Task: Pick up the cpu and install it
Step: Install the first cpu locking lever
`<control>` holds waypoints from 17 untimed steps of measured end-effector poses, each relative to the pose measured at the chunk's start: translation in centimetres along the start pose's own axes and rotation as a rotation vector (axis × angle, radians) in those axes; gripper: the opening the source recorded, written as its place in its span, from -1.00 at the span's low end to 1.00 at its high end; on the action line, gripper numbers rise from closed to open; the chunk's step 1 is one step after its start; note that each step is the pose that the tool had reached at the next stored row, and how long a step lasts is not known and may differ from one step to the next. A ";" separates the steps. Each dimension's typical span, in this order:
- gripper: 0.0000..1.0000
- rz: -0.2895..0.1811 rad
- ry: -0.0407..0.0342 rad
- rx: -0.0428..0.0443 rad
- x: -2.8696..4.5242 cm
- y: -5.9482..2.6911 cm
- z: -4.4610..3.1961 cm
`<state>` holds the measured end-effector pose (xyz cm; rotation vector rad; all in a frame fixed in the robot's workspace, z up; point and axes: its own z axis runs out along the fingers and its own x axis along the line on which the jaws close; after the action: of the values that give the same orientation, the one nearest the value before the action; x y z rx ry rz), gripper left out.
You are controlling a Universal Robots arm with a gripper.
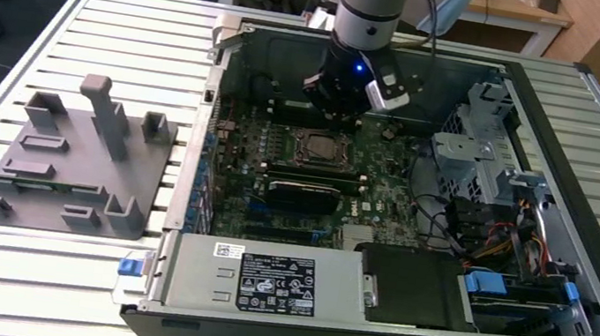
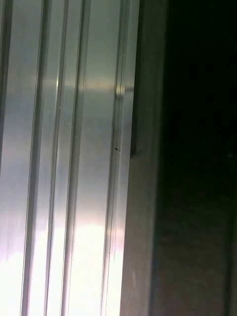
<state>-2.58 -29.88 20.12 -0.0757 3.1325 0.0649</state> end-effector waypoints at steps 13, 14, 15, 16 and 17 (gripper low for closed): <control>-0.79 0.000 0.0003 -0.0002 -0.07 0.00 0.22; -0.79 0.000 0.0004 0.0003 -0.07 0.00 0.18; -0.79 0.000 0.0005 0.0006 -0.06 -0.01 0.14; -0.79 0.000 0.0005 0.0006 -0.06 0.00 0.10; -0.79 0.000 0.0004 0.0005 -0.07 0.00 0.07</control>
<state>-2.51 -29.88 20.05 -0.0757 3.1329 0.0641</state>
